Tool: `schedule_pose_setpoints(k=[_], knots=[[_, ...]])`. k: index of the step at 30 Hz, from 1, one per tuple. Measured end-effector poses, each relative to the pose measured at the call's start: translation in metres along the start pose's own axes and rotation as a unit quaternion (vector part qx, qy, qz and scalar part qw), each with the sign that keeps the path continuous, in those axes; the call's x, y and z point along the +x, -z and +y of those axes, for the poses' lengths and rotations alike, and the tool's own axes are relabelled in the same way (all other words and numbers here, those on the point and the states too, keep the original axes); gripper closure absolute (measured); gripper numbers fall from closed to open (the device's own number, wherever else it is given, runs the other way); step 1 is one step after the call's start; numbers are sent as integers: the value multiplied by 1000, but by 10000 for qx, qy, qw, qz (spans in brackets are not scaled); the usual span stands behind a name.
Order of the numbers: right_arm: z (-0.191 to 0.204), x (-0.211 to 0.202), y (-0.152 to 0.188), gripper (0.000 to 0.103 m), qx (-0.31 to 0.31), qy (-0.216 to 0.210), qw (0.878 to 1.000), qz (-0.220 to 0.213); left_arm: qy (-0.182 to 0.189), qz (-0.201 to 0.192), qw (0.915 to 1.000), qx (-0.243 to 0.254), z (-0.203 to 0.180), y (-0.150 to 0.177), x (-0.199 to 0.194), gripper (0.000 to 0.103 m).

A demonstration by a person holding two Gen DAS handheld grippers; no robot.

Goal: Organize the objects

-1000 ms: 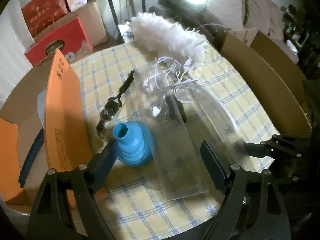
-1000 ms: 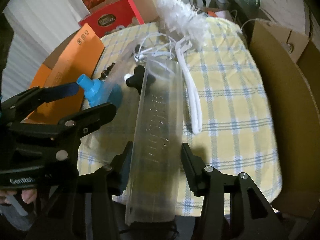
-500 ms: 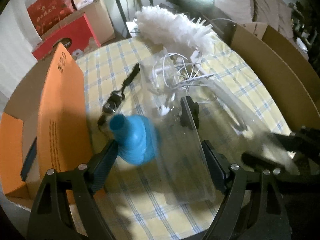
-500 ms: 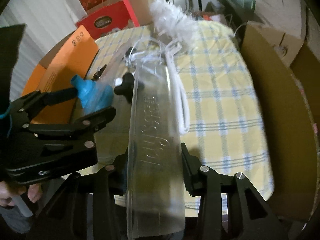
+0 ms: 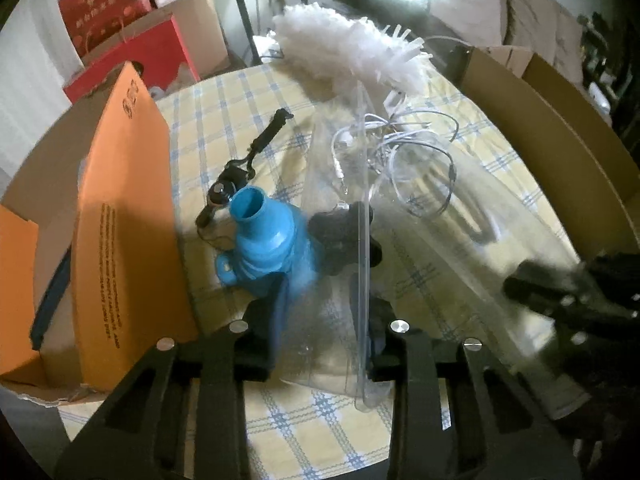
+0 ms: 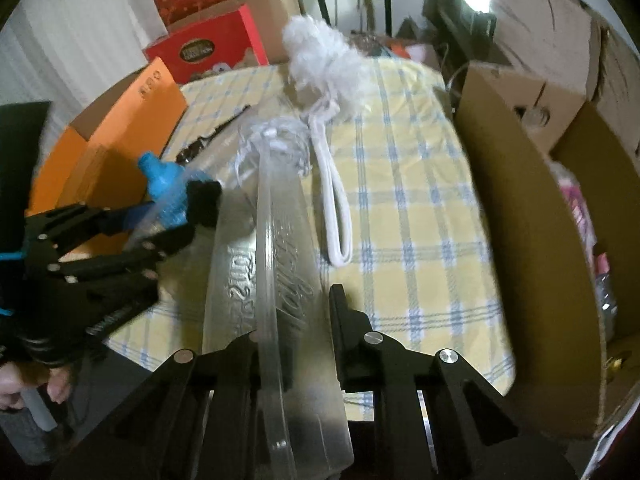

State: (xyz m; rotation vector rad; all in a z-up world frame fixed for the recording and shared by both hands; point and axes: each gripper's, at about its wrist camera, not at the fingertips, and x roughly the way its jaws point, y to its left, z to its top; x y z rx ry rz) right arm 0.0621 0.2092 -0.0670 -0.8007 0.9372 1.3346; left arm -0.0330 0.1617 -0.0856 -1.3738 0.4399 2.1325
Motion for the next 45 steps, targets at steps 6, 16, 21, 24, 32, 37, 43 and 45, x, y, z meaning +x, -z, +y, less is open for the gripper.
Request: schedule_pose_setpoints(k=[6,16,21,24,32,37,43,45], knots=[[-5,6,6,87,157,-273,9995,22,90,-299,9991,-295,13,-3,-14,93],[-20,-21,-7,90,562,-1038,9918,-489,711,-682,9910,-911,43,-12,-38,98],[-28,-30,-8,94,582,-853,9928,-599,214,-1029,9914,-784,47,-15,-56,98],[-30,-34,-10,94,463,-375,9959,-684,58,-1157,9907,-712,45,-19,-62,98],[-25,-13,-8,92,410,-365,9972,-505,-22,-1369,9896,-450,33,-20,-69,98],[-23,4,-9,67,667,-787,9941,-337,2,-1308,9907,-379,32,-18,-66,98],[-16,-23,-25,58,350,-727,9934,-816,44,-1267,9918,-187,27,-14,-65,98],[-11,-33,-37,54,215,-733,9924,-962,103,-1264,9918,-138,25,-13,-66,98]])
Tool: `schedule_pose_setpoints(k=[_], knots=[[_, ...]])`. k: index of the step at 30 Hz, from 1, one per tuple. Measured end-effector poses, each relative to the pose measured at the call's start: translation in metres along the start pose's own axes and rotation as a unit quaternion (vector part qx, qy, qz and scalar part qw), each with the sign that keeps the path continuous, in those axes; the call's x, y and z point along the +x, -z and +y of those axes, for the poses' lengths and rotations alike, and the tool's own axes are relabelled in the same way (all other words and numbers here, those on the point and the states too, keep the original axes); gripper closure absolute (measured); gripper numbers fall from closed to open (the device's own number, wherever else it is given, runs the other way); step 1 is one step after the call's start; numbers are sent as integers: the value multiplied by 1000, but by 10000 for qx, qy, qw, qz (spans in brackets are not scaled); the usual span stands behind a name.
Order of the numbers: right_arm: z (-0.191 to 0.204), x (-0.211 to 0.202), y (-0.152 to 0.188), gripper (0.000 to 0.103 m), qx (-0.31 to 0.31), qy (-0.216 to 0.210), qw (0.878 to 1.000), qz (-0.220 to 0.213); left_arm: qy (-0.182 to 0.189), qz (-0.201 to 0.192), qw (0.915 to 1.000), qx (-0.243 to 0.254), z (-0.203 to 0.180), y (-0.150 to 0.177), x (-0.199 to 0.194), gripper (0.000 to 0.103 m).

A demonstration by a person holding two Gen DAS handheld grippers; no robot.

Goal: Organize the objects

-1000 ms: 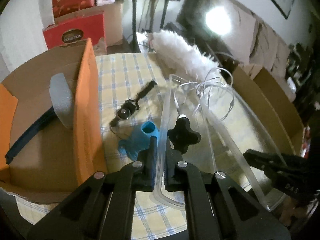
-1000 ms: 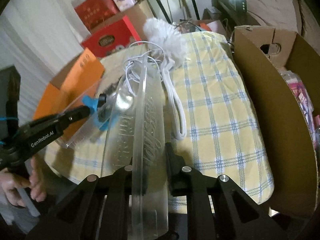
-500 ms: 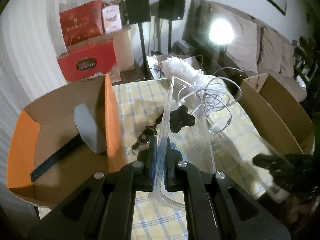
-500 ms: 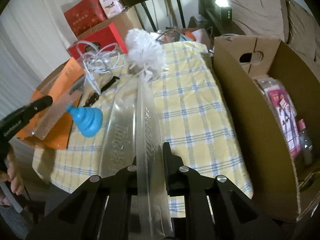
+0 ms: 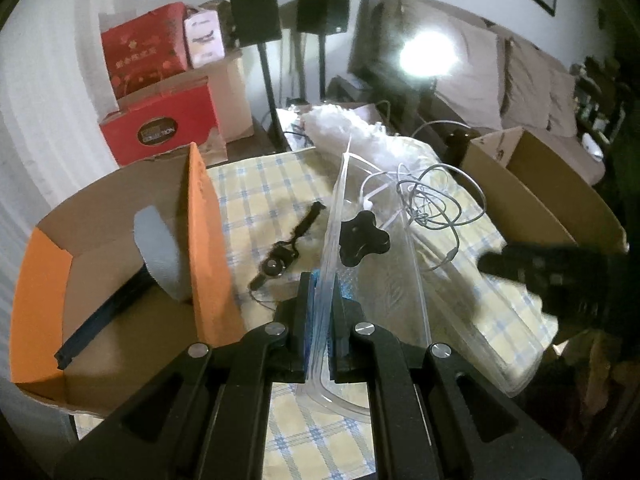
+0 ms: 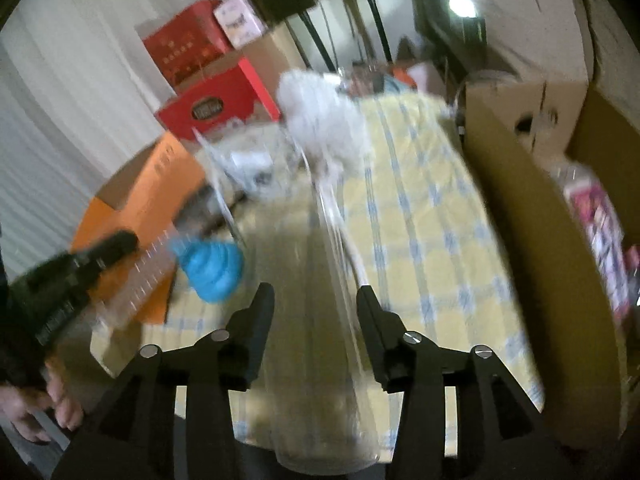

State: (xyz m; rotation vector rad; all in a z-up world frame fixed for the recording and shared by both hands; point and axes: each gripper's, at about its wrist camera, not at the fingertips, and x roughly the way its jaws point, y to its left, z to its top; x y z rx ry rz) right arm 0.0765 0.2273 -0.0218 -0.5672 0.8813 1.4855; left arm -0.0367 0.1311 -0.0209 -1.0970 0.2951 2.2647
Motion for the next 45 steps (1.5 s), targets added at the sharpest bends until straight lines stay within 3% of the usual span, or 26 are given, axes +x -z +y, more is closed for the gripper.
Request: schedule_pose_setpoints(k=[5,9,12,13,14,15,18,20,32,38,45], knots=[[22,2,-28,42,-646,60,9977,-182,175,-16,9998,48,-2,1,-6,98],[38,18,-43,42,-1199,197,9925,-89,274,-68,9995,130,-4,1,-12,98],[38,30,-50,44,-1275,196,9916,42,329,-103,9992,206,-6,2,-16,98],[36,33,-52,53,-1216,67,9925,97,308,-107,9992,223,-6,2,-16,98],[34,35,-54,75,-1096,-150,9937,190,271,-111,9993,237,-6,2,-15,98],[33,37,-55,83,-1039,-199,9941,234,245,-115,9993,263,-6,2,-15,98],[33,33,-55,92,-1026,-97,9946,125,10,-147,9992,382,-8,3,-13,98],[32,27,-55,93,-1039,45,9946,9,-224,-207,9985,459,-9,3,-12,98],[12,-29,-55,94,-699,-302,9961,-453,-320,-263,9991,92,20,-1,-13,98],[29,-35,-47,94,-823,-746,9934,-291,-162,-292,9993,-139,33,-4,-18,98],[59,-8,-33,94,-1068,-1013,9891,42,-120,-282,9993,-228,40,-2,-20,98]])
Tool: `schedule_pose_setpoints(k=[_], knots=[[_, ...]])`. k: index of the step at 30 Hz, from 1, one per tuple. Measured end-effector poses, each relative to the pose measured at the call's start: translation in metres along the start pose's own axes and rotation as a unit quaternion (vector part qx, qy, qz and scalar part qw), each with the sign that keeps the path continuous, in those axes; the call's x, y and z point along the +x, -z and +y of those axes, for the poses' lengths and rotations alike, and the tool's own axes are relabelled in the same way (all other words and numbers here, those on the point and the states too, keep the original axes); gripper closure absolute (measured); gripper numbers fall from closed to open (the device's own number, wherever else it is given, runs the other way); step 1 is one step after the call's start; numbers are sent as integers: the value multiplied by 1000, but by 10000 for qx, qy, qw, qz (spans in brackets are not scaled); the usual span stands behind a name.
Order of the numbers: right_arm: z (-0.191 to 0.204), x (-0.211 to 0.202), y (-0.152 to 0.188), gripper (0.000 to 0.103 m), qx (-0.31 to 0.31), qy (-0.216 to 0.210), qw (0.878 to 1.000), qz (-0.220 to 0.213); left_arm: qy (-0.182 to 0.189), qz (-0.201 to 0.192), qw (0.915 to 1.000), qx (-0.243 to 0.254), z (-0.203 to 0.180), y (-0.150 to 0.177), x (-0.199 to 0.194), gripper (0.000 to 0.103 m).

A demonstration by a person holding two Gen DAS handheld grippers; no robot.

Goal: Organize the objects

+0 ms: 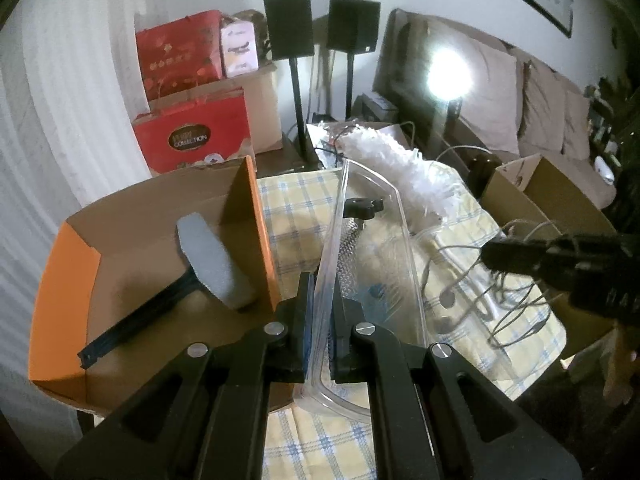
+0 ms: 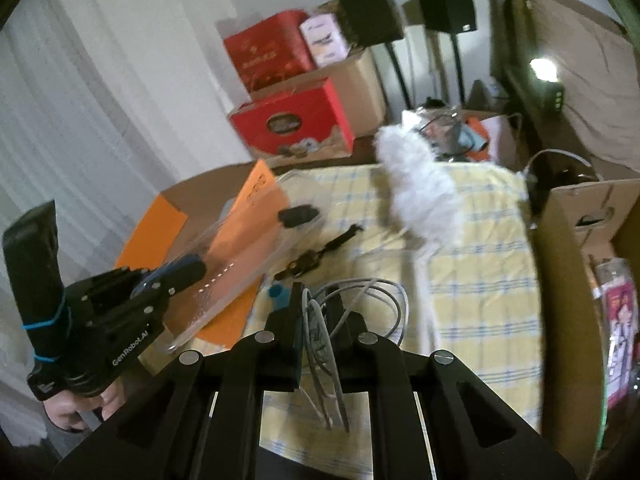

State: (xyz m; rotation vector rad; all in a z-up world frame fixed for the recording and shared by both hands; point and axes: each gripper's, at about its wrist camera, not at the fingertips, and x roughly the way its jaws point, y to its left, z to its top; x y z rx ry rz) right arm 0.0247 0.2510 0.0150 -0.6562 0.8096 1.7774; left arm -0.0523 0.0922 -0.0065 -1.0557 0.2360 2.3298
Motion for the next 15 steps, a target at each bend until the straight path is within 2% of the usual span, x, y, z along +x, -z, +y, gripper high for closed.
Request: schedule_pose_setpoints(k=[5,9,13,15], knots=[[21,11,1,94,-315,-151,9994,76,-5,-27,10000,-95,8,0,-3,98],[19,26,3,94,-248,-150,9993,250,28,-32,9999,-95,10,1,-4,98],[17,26,7,94,-259,-139,9992,255,59,2,10000,-63,7,3,-3,98],[17,22,6,94,-295,-136,9992,211,-38,8,10000,35,2,3,-1,98]])
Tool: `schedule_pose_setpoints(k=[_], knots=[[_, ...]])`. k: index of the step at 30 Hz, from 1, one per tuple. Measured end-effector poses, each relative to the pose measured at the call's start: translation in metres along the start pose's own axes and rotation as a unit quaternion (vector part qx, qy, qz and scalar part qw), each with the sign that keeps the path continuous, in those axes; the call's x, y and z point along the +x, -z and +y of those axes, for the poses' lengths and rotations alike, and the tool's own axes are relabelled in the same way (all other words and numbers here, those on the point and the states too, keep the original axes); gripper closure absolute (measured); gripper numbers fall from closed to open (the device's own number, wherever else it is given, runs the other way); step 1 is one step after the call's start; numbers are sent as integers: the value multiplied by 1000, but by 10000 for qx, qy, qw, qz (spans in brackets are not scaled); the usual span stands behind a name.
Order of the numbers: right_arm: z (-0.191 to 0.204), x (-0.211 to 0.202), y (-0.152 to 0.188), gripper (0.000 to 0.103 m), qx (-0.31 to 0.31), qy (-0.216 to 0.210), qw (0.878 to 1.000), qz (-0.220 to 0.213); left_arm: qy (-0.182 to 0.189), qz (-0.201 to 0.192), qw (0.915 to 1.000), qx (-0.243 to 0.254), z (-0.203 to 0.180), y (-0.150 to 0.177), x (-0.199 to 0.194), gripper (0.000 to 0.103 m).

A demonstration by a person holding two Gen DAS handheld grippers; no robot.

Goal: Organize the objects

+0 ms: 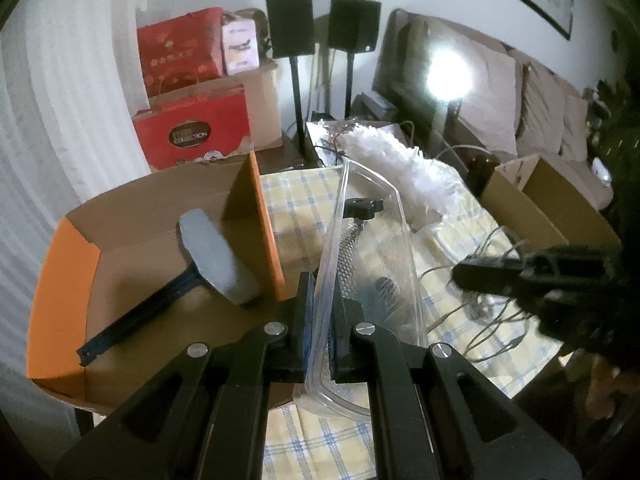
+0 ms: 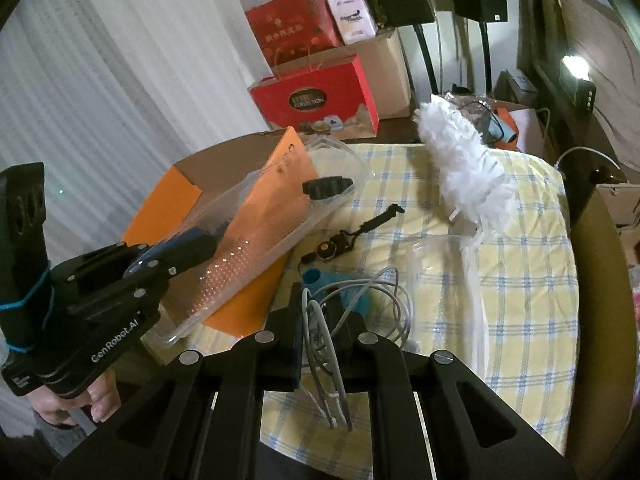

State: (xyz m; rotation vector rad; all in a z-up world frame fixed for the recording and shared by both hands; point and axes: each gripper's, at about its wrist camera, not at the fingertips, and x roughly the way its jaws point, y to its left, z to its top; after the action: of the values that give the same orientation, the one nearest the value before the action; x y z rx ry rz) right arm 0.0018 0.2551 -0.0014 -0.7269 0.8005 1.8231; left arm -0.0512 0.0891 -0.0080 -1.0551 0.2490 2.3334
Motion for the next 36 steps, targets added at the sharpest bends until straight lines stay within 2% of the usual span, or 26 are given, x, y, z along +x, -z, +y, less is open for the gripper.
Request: schedule_pose_setpoints(k=[4,9,11,13,16,21,23,25,28,36], knots=[[-4,-14,-3,94,14,124,9998,-163,-609,-123,9962,605,-21,2,1,98],[-16,-33,-5,94,75,318,9989,-325,-1061,-203,9876,1137,-40,3,6,98],[-20,-37,-5,94,104,387,9985,-361,-966,-152,9891,1100,-43,1,9,98],[-24,-42,-5,94,143,375,9984,-394,-677,-54,9940,857,-41,-2,12,97],[-29,-52,-4,94,194,355,9980,-491,-493,53,9971,580,-39,-7,22,97],[-35,-68,-4,94,239,350,9972,-618,-741,67,9966,351,-40,-22,39,96],[-38,-72,-3,94,269,362,9969,-649,-624,118,9978,173,-38,-27,43,86],[-42,-75,-2,94,300,364,9968,-644,-487,85,9987,80,-38,-28,41,54],[-46,-77,0,94,324,376,9968,-628,-479,-80,9988,40,-40,-27,30,52],[-59,-85,4,94,446,406,9958,-685,301,43,9995,31,-64,-11,12,52]])
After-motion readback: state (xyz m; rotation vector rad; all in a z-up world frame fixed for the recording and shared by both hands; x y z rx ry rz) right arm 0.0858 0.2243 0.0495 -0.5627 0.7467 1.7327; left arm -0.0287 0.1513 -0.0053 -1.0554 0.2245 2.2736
